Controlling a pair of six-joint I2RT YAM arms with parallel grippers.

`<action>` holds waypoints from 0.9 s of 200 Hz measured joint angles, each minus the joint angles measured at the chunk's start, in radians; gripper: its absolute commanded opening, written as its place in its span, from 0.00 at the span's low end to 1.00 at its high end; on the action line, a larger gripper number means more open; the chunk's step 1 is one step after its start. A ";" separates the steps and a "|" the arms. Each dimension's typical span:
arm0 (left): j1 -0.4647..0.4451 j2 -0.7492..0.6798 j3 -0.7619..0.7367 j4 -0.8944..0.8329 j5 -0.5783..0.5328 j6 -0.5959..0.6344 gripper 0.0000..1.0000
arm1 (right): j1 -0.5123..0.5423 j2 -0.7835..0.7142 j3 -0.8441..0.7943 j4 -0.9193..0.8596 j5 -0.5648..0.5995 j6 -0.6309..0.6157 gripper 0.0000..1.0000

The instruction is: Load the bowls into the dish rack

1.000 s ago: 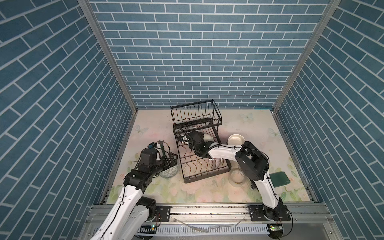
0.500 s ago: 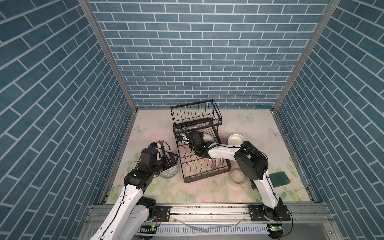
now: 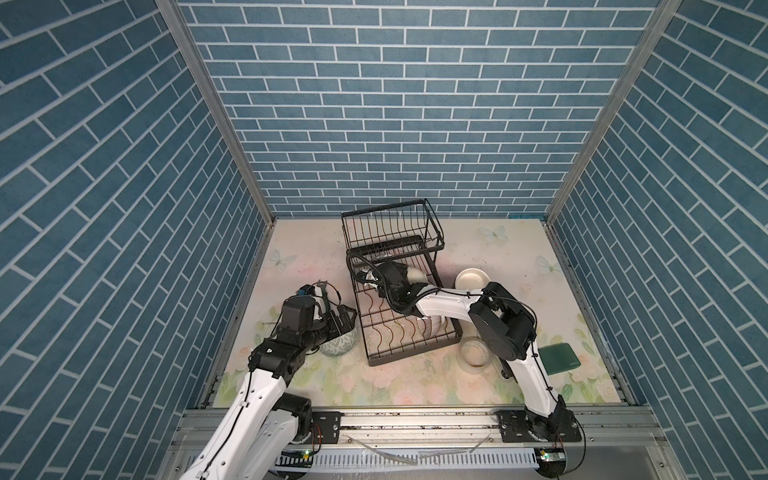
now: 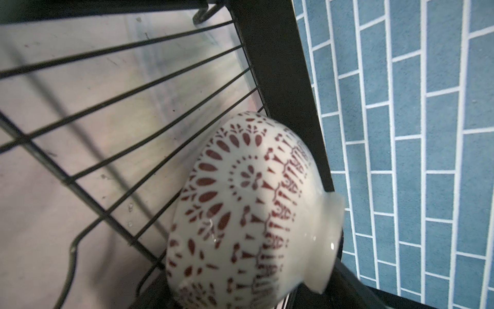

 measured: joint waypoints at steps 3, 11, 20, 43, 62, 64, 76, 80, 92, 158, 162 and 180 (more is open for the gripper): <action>0.000 0.001 -0.001 0.001 0.000 0.000 1.00 | 0.001 0.000 0.000 0.000 0.000 0.000 0.78; 0.000 0.002 -0.002 0.002 0.000 0.000 1.00 | 0.004 0.000 0.000 -0.002 0.000 0.000 0.79; 0.000 0.004 -0.003 0.003 0.000 0.000 1.00 | 0.007 0.000 0.000 -0.004 0.000 0.000 0.81; 0.000 0.005 -0.004 0.010 0.000 0.000 1.00 | 0.013 -0.002 0.000 -0.013 0.002 0.004 0.85; 0.000 0.005 -0.005 0.012 0.000 0.000 1.00 | 0.017 -0.006 0.000 -0.027 0.003 0.008 0.86; 0.000 0.005 -0.005 0.013 0.000 0.000 1.00 | 0.017 -0.007 0.000 -0.030 0.003 0.010 0.86; 0.000 0.005 -0.006 0.014 0.000 0.000 1.00 | 0.017 -0.013 0.000 -0.039 0.004 0.011 0.86; 0.000 0.005 -0.006 0.015 0.000 0.000 1.00 | 0.017 -0.016 0.000 -0.039 0.005 0.011 0.86; 0.000 0.005 -0.008 0.016 0.000 0.000 1.00 | 0.017 -0.026 0.000 -0.040 0.006 0.012 0.86; 0.000 0.005 -0.017 0.018 0.000 0.000 1.00 | 0.019 -0.079 -0.001 -0.038 -0.019 0.058 0.86; 0.000 0.005 -0.017 0.018 0.000 0.000 1.00 | 0.019 -0.079 -0.001 -0.039 -0.020 0.062 0.86; 0.000 0.005 -0.017 0.018 0.000 0.000 1.00 | 0.019 -0.076 0.003 -0.040 -0.024 0.072 0.85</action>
